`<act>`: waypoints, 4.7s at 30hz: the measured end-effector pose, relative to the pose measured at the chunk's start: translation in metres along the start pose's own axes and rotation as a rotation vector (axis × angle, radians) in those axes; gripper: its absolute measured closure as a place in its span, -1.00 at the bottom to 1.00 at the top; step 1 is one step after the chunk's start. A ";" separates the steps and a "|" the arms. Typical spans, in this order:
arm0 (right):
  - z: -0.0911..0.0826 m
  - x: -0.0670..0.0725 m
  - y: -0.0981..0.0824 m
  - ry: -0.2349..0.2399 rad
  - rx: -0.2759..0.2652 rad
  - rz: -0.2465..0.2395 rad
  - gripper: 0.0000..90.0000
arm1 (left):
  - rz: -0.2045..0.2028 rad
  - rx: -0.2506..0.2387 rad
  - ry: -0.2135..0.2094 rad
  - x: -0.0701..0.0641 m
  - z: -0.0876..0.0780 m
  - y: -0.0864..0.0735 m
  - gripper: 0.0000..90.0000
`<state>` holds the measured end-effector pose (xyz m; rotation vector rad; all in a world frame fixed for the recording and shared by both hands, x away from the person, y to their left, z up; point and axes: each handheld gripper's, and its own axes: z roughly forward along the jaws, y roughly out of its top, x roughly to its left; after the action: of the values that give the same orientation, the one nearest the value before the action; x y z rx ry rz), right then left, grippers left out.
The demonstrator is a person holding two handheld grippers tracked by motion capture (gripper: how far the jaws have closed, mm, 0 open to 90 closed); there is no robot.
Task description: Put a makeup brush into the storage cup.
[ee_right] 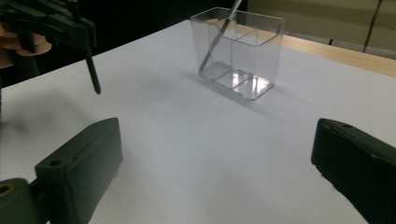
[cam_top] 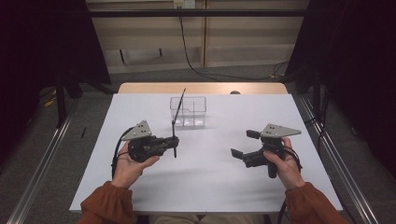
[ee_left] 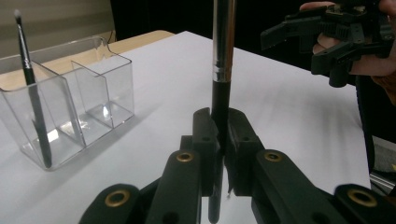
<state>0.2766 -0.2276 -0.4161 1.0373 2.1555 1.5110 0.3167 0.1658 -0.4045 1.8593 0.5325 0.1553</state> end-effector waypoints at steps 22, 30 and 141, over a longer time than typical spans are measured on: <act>-0.040 -0.013 -0.035 -0.159 -0.117 0.027 -0.99 | -0.024 -0.023 0.061 0.023 -0.017 0.007 0.87; -0.054 -0.017 -0.048 -0.200 -0.146 -0.004 -0.99 | -0.024 -0.030 0.073 0.029 -0.022 0.013 0.87; -0.064 -0.014 -0.067 -0.185 -0.160 0.041 -1.00 | -0.089 0.032 0.247 0.116 0.084 0.047 0.87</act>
<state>0.2211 -0.2936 -0.4536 1.1236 1.8673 1.5129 0.4636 0.1310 -0.4087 1.8542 0.7907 0.3211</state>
